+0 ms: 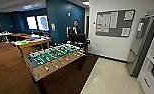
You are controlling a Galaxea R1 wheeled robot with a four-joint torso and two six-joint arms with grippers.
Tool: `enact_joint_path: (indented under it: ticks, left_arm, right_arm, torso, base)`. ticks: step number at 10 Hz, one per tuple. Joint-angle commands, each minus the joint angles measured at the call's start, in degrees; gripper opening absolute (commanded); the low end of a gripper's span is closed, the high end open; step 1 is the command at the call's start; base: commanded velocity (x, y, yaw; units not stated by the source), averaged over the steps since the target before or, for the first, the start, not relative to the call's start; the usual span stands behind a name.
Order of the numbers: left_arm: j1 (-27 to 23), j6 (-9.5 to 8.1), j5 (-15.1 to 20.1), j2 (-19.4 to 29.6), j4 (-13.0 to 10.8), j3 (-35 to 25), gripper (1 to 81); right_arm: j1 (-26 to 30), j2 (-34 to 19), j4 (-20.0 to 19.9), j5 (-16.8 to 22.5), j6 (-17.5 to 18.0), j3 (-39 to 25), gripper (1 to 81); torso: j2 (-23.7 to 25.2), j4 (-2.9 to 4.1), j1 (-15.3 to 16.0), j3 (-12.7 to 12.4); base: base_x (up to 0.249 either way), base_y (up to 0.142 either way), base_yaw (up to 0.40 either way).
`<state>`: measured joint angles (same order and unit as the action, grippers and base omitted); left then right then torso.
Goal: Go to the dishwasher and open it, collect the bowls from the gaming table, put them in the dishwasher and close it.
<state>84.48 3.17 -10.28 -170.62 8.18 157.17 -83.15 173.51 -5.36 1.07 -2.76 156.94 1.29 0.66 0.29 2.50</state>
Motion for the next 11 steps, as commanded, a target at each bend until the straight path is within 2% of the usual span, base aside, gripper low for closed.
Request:
enact_joint_path:
  ticks: [1,11]
  left_arm:
    - [-2.96,0.0,2.45,0.36,-0.1,0.24,81.1]
    - [-2.96,-0.01,2.45,0.1,-0.09,0.24,81.1]
  right_arm:
    - [3.47,0.37,0.0,3.06,0.03,0.11,81.1]
    - [3.3,0.64,0.09,3.06,-0.06,0.11,81.1]
  torso:
    - [0.0,0.0,0.0,0.0]
    - [0.0,0.0,0.0,0.0]
  base:
    - [0.0,0.0,0.363]
    - [0.0,0.0,0.363]
